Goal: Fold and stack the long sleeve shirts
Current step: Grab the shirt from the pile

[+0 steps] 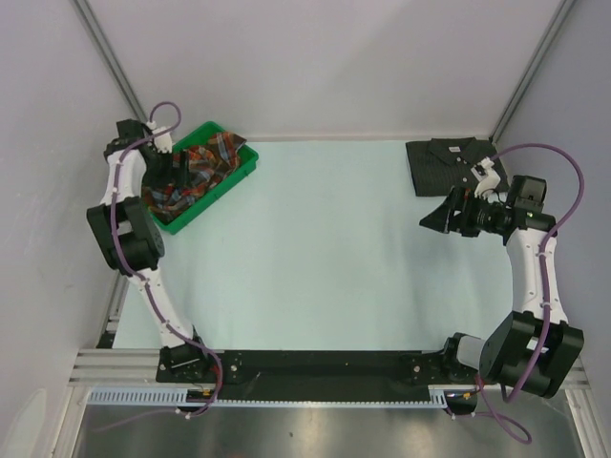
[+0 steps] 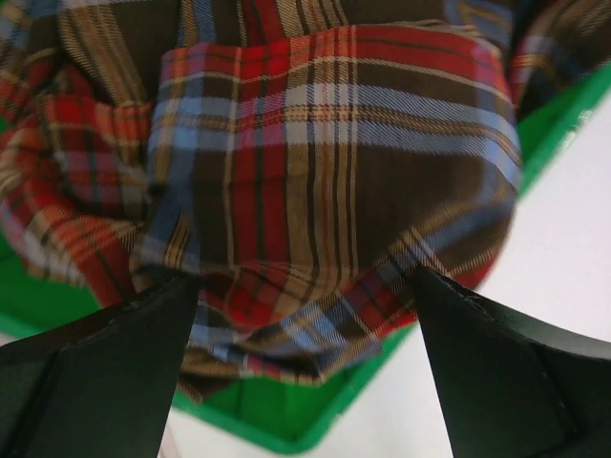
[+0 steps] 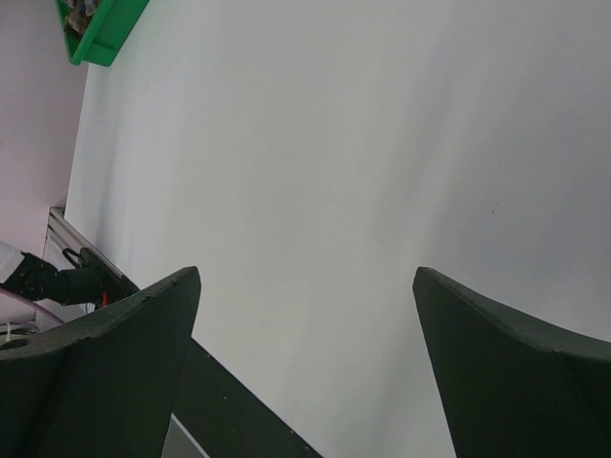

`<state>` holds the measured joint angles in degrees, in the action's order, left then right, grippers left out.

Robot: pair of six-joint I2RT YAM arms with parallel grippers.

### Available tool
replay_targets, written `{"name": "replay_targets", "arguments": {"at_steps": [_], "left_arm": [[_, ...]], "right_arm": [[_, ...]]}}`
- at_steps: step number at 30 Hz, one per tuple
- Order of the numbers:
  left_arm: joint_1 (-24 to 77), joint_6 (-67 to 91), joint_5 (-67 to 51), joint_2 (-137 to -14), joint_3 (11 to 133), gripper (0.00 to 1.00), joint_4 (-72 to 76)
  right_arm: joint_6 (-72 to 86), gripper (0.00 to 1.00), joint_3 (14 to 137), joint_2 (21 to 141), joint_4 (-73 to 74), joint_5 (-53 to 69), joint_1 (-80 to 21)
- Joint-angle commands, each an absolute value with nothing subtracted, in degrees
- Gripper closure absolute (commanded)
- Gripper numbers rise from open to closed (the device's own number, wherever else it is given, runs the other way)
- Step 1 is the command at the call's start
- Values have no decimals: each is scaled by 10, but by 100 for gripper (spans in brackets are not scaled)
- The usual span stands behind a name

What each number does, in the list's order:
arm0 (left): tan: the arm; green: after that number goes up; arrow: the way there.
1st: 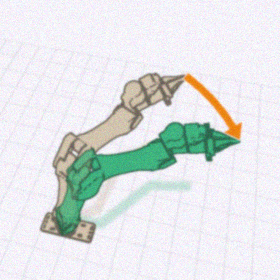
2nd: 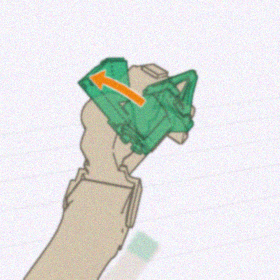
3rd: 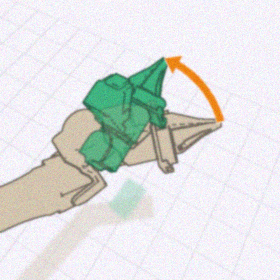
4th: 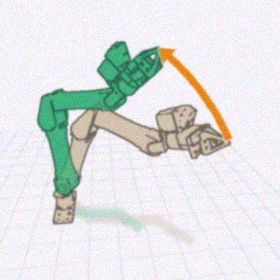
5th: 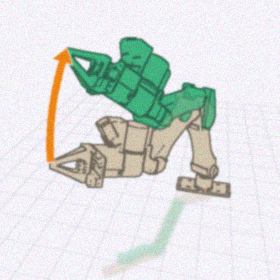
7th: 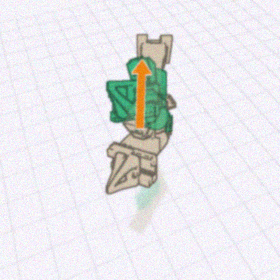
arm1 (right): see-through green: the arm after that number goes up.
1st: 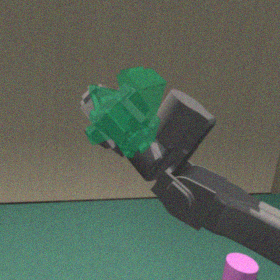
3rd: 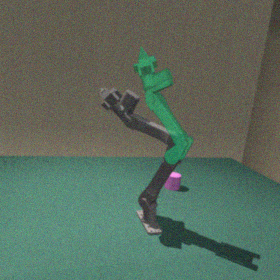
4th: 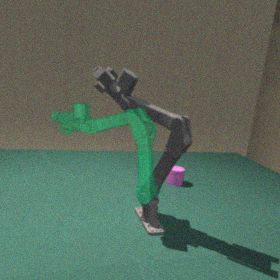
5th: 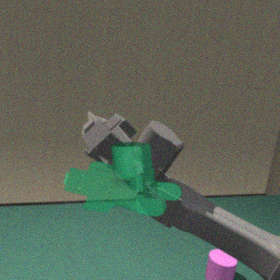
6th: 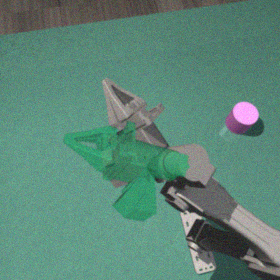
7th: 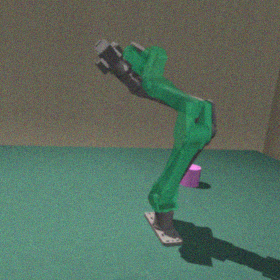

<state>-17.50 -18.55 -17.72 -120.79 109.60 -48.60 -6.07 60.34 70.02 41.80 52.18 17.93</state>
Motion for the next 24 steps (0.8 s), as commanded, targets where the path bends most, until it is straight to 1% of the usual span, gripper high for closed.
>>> {"name": "replay_targets", "arguments": {"at_steps": [1,2,5,6,7,8,9,10,13,14,16,17,19,21,22,24], "left_arm": [[-140,-211,-111,-1248,1132,1,-440],[-129,-214,-104,-1253,1135,1,-439],[-125,-209,-107,-1255,1150,40,-441],[-126,-207,-124,-1249,1158,71,-444],[-125,-203,-133,-1226,1165,97,-447],[-125,-198,-144,-1210,1185,100,-452],[-125,-193,-195,-1195,1195,100,-455],[-124,-180,-219,-1154,1207,100,-459],[-103,-127,-277,-1099,1272,100,-455],[-79,-114,-283,-1067,1311,100,-449],[-50,-76,-287,-1042,1344,100,-439],[-16,-63,-292,-1018,1370,100,-426],[19,-20,-302,-997,1388,100,-406],[54,28,-337,-962,1386,100,-345],[65,77,-344,-951,1383,100,-291],[95,113,-356,-931,1384,100,-247]], "right_arm": [[-70,0,619,692,418,525,178],[-70,0,616,689,417,525,178],[-70,0,613,686,417,526,178],[-69,0,613,682,417,525,178],[-69,0,612,680,418,526,178],[-68,0,612,678,418,527,178],[-67,0,612,673,417,529,178],[-65,0,612,672,415,531,178],[-59,0,610,671,410,540,179],[-57,0,610,671,407,541,178],[-52,0,611,674,402,542,179],[-50,0,612,675,400,544,179],[-46,0,614,675,396,544,181],[-42,0,617,673,396,543,184],[-40,0,617,672,393,544,188],[-38,0,614,668,391,545,192]]}}
